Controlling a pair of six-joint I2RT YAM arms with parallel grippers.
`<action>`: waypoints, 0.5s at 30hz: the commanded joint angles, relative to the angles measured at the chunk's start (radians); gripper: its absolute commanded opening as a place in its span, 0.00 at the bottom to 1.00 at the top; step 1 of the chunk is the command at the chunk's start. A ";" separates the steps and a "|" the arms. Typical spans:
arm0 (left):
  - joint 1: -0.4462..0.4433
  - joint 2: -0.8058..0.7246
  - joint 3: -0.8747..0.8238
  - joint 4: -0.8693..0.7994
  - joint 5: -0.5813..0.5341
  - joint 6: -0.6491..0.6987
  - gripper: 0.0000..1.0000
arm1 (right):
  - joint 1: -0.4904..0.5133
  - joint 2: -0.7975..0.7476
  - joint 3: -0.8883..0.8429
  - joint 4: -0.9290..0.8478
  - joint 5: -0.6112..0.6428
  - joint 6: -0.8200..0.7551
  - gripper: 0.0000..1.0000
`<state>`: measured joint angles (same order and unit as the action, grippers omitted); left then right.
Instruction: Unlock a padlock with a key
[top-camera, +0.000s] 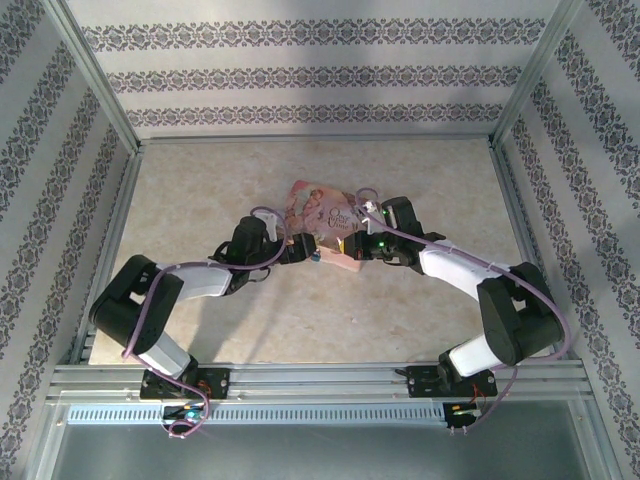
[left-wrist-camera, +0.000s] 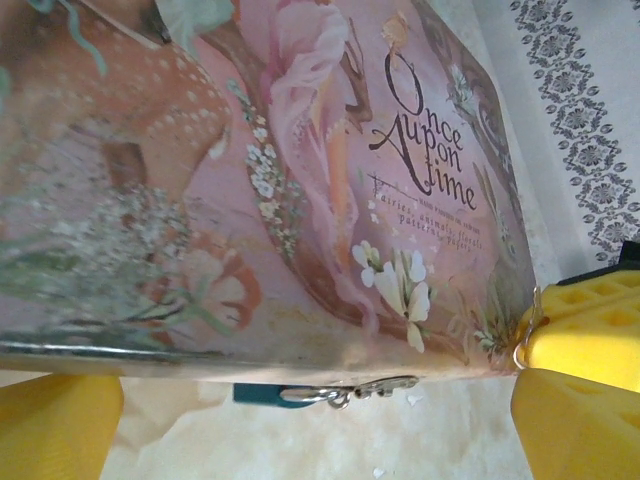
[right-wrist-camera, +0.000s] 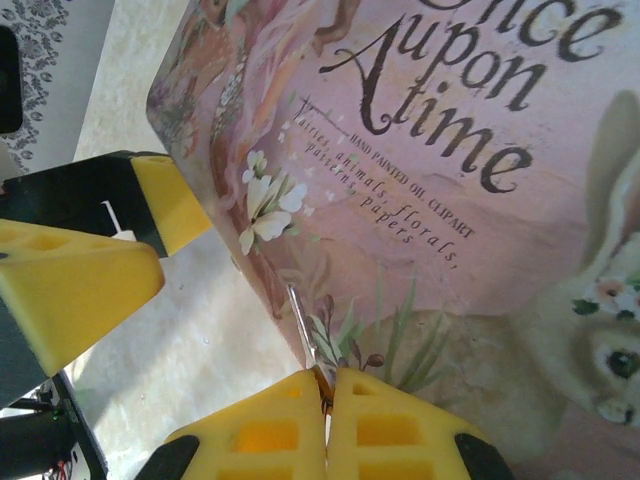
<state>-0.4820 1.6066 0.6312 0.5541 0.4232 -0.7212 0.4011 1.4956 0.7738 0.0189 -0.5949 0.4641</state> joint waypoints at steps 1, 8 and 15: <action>0.013 0.038 0.042 0.101 0.044 -0.016 0.99 | -0.007 0.032 0.002 -0.035 0.040 -0.014 0.00; 0.005 -0.022 0.006 0.118 0.018 0.033 1.00 | -0.005 0.023 -0.001 -0.028 0.047 -0.002 0.00; -0.010 -0.144 -0.088 0.062 0.046 0.176 0.99 | -0.005 0.021 -0.005 -0.028 0.053 -0.005 0.00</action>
<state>-0.4847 1.4849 0.5793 0.5957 0.4427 -0.6334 0.4011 1.5009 0.7769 0.0292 -0.5911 0.4648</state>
